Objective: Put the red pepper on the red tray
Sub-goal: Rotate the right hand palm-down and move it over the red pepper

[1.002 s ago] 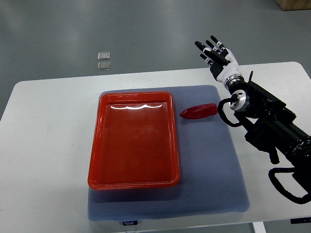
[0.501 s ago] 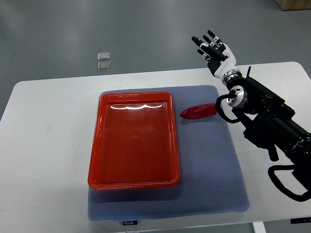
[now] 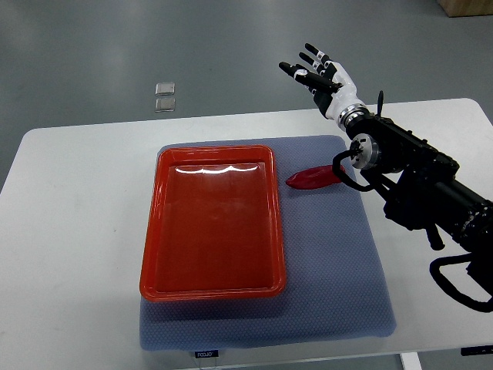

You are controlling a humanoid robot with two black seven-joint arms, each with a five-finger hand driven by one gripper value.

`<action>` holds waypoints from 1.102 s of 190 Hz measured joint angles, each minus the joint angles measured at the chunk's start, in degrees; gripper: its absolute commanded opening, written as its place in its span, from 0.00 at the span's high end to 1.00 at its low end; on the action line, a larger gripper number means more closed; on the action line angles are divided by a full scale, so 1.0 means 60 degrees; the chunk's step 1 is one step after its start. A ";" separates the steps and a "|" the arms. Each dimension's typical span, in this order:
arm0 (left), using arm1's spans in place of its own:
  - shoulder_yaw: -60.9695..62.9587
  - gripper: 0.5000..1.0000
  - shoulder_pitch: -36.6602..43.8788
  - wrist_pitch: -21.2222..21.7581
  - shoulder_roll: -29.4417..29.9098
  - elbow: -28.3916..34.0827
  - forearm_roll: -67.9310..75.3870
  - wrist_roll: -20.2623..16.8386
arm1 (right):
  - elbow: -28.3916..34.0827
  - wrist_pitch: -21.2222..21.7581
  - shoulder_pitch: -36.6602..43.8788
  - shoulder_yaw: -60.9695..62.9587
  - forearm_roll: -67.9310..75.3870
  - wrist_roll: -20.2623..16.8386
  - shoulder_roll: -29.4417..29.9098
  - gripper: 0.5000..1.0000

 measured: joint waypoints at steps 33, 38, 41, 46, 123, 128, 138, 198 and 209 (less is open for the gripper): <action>-0.0007 0.00 0.0000 0.0000 0.0000 0.0000 0.0000 0.0000 | -0.0023 0.0005 0.0513 -0.1588 -0.0324 -0.0013 -0.0312 0.16; -0.0007 0.00 0.0000 0.0000 0.0000 0.0000 0.0000 0.0000 | -0.0023 0.0009 0.0611 -0.1839 -0.0370 -0.0014 -0.0398 0.16; -0.0007 0.00 0.0000 0.0000 0.0000 0.0000 0.0000 0.0000 | -0.0024 0.0012 0.0674 -0.1994 -0.0397 -0.0014 -0.0448 0.16; -0.0007 0.00 0.0000 0.0000 0.0000 0.0000 0.0000 0.0000 | -0.0025 0.0020 0.0805 -0.2298 -0.0452 -0.0014 -0.0542 0.16; 0.0008 0.00 0.0000 0.0000 0.0000 0.0000 0.0002 0.0000 | 0.1359 0.0488 0.2818 -0.7043 -0.0925 -0.0201 -0.2149 0.16; 0.0008 0.00 0.0000 0.0000 0.0000 0.0000 0.0002 0.0000 | 0.1465 0.0526 0.2942 -0.7310 -0.1014 -0.0253 -0.2232 0.16; 0.0008 0.00 0.0000 0.0000 0.0000 0.0000 0.0003 0.0000 | 0.1663 0.0615 0.3181 -0.7848 -0.1228 -0.0356 -0.2391 0.16; 0.0009 0.00 0.0000 0.0000 0.0000 0.0000 0.0003 0.0000 | 0.2774 0.1018 0.3753 -1.0676 -0.3555 -0.0704 -0.3056 0.16; 0.0008 0.00 0.0000 0.0000 0.0000 0.0000 0.0002 0.0000 | 0.2794 0.1020 0.3755 -1.0999 -0.4113 -0.0767 -0.3082 0.17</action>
